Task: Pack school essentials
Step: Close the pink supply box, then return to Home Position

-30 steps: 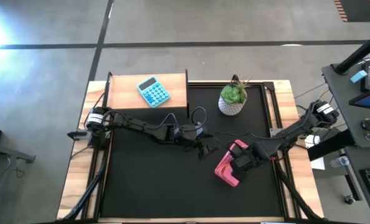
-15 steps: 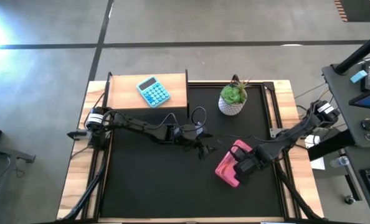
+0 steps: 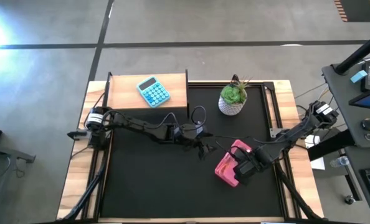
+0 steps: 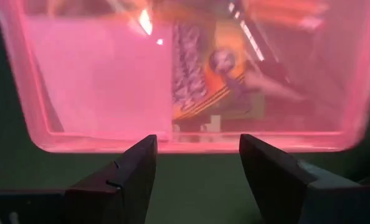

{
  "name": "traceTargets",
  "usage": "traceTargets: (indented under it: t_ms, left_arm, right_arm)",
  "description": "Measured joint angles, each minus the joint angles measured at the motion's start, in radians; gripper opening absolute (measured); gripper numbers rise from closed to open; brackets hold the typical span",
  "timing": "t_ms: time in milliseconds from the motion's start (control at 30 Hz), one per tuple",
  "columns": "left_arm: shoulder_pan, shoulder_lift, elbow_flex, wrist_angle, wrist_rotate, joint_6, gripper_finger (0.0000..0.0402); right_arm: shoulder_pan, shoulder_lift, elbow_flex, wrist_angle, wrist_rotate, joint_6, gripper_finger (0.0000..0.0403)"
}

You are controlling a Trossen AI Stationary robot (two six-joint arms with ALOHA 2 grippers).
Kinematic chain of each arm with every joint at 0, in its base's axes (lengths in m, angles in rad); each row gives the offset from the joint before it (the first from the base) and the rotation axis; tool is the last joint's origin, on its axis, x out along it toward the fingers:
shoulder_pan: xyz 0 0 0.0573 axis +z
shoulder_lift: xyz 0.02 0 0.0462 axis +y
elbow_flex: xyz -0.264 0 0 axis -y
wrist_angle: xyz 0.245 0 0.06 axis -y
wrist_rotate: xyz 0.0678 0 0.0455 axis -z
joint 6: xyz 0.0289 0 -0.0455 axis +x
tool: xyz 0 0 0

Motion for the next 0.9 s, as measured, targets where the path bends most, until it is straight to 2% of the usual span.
traceTargets:
  t_ms: [167, 300, 533, 900]
  left_arm:
    - [0.000, -0.056, -0.001, -0.029, 0.001, 0.001, 0.0357]
    - [0.000, -0.172, -0.004, -0.145, 0.001, 0.059, 0.0357]
    - [0.000, -0.460, -0.078, -0.360, -0.025, 0.157, 0.0357]
    - [-0.002, -1.006, -0.380, -0.384, -0.093, 0.164, 0.0357]
  right_arm:
    - [0.000, -0.018, 0.060, -0.040, 0.115, -0.049, 0.0219]
    - [0.000, -0.024, 0.093, -0.038, 0.200, -0.179, 0.0219]
    - [-0.002, -0.122, 0.073, -0.026, 0.394, -0.345, 0.0219]
    - [-0.003, -0.429, -0.129, 0.207, 0.531, -0.427, 0.0219]
